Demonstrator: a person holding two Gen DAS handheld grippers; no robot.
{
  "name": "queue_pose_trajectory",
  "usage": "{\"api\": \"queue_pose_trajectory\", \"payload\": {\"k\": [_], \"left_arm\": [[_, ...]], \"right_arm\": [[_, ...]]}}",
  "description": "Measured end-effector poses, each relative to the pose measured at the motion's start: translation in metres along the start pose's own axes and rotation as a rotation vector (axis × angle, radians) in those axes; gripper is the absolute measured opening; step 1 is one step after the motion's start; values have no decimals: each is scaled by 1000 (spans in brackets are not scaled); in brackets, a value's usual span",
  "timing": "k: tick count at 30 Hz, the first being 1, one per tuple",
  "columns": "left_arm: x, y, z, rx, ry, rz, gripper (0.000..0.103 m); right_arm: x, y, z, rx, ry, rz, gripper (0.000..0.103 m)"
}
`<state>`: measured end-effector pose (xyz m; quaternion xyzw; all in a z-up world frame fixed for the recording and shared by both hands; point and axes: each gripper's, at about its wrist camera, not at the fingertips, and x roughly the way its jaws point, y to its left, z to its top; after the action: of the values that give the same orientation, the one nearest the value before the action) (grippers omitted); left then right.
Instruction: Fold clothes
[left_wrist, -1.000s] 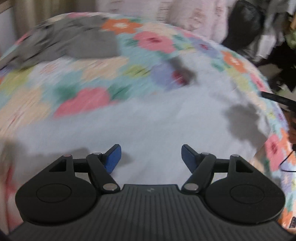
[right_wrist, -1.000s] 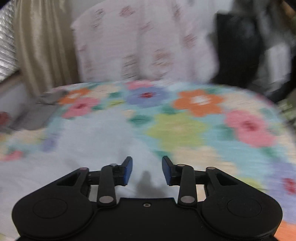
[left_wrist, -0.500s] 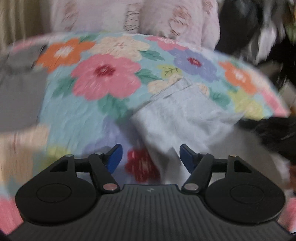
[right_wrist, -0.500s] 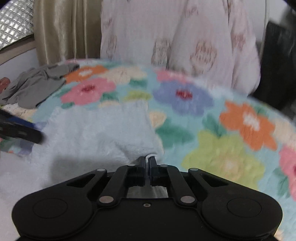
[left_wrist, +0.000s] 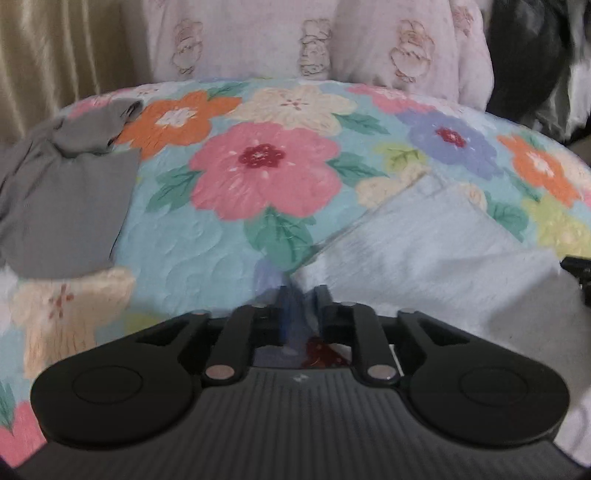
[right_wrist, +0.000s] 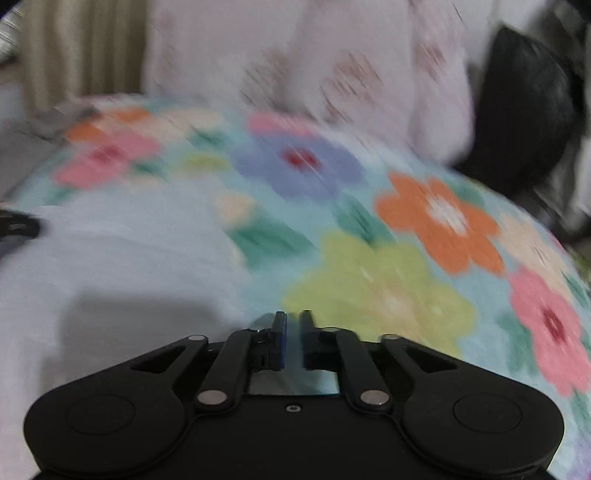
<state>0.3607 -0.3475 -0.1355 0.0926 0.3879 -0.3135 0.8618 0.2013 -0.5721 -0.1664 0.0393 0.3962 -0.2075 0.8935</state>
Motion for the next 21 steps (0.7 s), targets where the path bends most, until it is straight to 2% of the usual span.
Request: {"api": "queue_pose_trajectory", "payload": {"k": [1, 2, 5, 6, 7, 9, 10, 11, 14, 15, 16, 18, 21], "left_arm": [[-1, 3, 1, -7, 1, -13, 38], [-1, 6, 3, -13, 5, -27, 41], [5, 16, 8, -69, 48, -97, 41], [8, 21, 8, -105, 65, -131, 41], [10, 25, 8, -140, 75, -167, 41], [15, 24, 7, -133, 85, -184, 41], [18, 23, 6, -126, 89, -191, 36], [20, 22, 5, -119, 94, -197, 22], [21, 17, 3, -68, 96, -182, 14], [21, 16, 3, -61, 92, -183, 10], [20, 16, 3, -54, 88, -184, 6], [18, 16, 2, -53, 74, -188, 5], [4, 19, 3, -65, 1, -198, 5]], "right_arm": [[-4, -4, 3, 29, -17, 23, 15], [-9, -6, 9, 55, -31, 56, 19], [-18, -8, 31, 118, -60, 171, 22], [-17, -5, 40, 121, -49, 228, 27], [-12, -1, 48, 121, -32, 282, 37], [3, 9, 61, 113, 4, 342, 46], [14, 15, 66, 103, 31, 343, 46], [25, 21, 69, 91, 60, 331, 46], [52, 40, 70, -2, 101, 290, 45], [58, 47, 69, -37, 100, 272, 35], [63, 54, 66, -79, 95, 264, 1], [58, 69, 64, -186, 48, 227, 2], [35, 69, 72, -216, -124, 142, 1]]}}
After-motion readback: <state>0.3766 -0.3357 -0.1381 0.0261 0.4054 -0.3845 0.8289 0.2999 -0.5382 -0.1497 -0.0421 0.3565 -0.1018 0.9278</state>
